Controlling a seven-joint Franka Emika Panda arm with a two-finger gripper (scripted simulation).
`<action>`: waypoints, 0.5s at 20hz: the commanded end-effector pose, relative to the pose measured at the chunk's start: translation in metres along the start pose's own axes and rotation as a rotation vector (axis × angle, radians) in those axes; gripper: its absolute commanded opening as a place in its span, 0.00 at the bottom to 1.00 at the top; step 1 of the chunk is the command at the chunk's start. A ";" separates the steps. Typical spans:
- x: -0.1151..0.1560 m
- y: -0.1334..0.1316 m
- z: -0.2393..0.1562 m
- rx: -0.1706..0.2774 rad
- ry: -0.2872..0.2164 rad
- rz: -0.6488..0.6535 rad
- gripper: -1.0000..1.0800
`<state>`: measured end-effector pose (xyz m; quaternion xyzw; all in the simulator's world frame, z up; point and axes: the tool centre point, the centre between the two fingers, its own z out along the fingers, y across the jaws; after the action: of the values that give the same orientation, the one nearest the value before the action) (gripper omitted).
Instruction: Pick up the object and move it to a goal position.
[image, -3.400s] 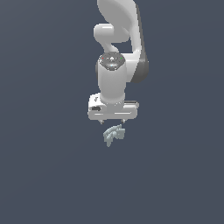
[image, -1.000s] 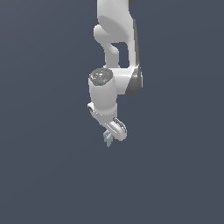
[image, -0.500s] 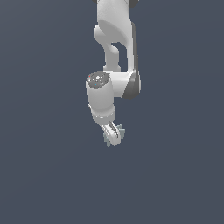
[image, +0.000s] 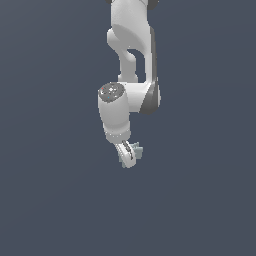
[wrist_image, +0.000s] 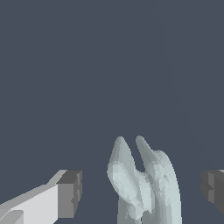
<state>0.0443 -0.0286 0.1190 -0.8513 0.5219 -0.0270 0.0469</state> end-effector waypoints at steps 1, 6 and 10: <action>0.000 0.000 0.003 0.000 0.000 0.001 1.00; 0.000 0.000 0.021 0.000 0.000 0.004 1.00; 0.000 0.001 0.029 0.000 0.000 0.005 1.00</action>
<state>0.0459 -0.0274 0.0921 -0.8500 0.5240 -0.0265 0.0467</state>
